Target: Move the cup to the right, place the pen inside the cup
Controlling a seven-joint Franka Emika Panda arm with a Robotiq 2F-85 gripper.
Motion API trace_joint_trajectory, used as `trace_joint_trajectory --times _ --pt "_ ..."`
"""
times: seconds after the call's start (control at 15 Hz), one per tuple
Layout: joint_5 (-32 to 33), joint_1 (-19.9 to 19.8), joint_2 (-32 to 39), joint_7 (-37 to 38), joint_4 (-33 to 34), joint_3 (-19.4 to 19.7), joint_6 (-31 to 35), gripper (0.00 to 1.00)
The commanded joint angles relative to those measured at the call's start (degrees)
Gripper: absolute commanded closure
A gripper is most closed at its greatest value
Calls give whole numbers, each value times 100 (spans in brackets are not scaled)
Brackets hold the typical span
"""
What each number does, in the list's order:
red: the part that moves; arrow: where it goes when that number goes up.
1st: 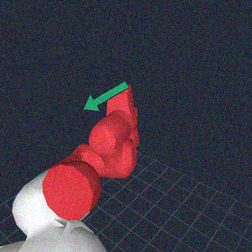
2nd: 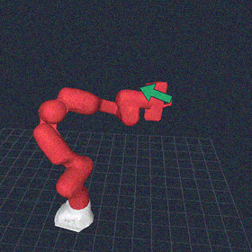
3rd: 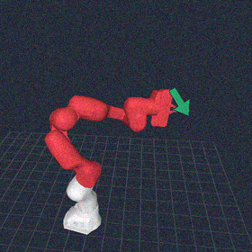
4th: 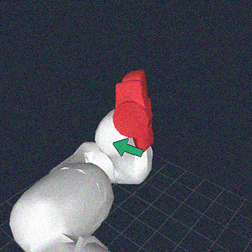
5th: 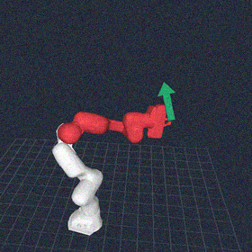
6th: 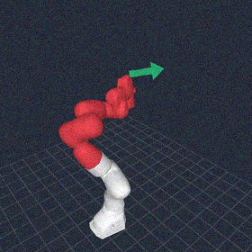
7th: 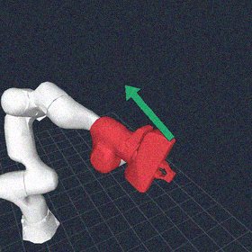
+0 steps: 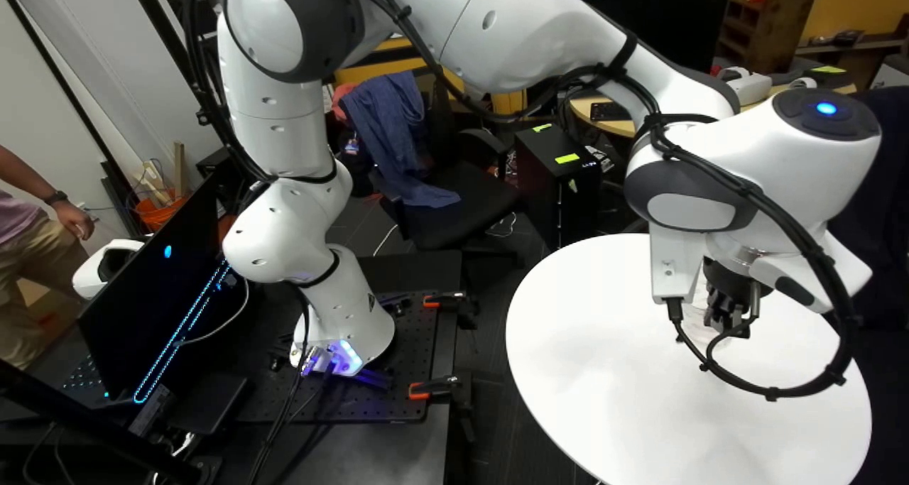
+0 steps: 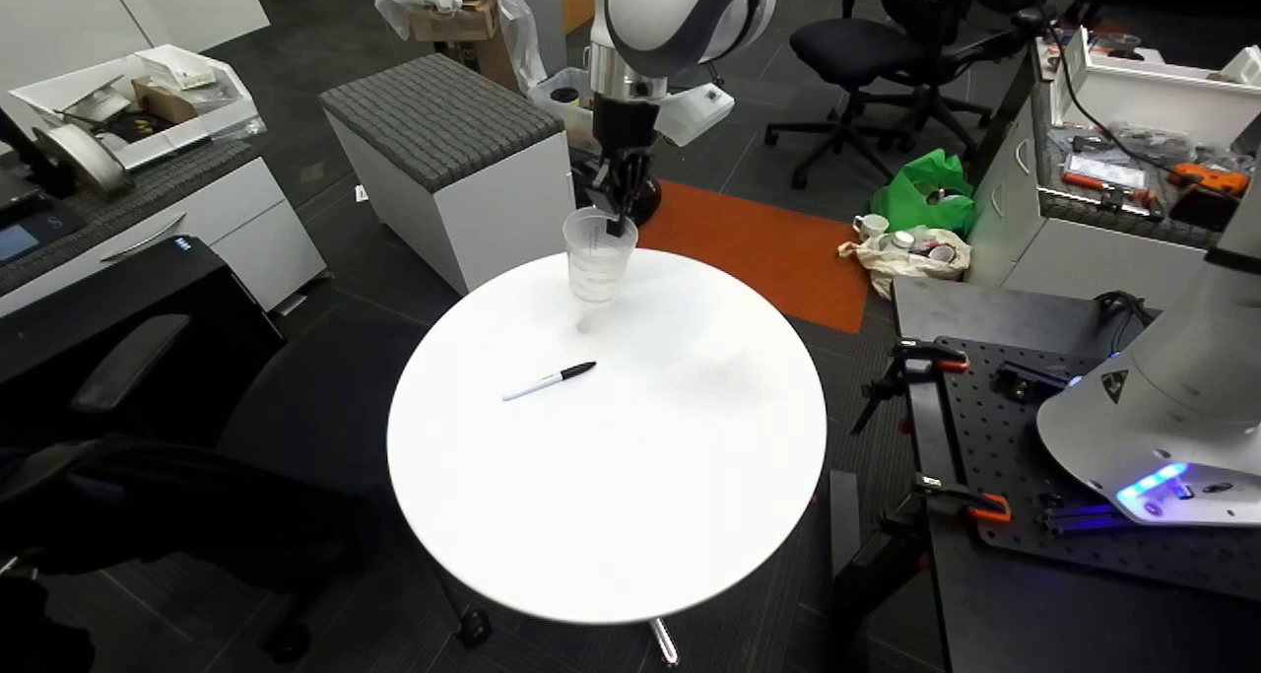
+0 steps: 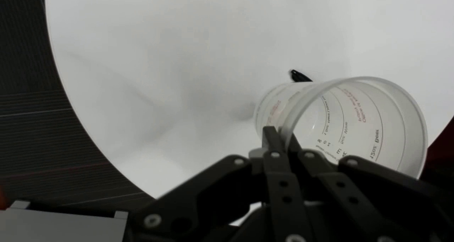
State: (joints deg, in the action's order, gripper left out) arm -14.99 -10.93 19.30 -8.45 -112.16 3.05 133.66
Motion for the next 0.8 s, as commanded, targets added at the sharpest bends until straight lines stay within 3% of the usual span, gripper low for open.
trace_joint_trajectory --times 0.0,0.73 --pt "-70 -61 -53 181 -54 99 -99 99" --pt "-71 -207 578 363 496 157 -885 99"
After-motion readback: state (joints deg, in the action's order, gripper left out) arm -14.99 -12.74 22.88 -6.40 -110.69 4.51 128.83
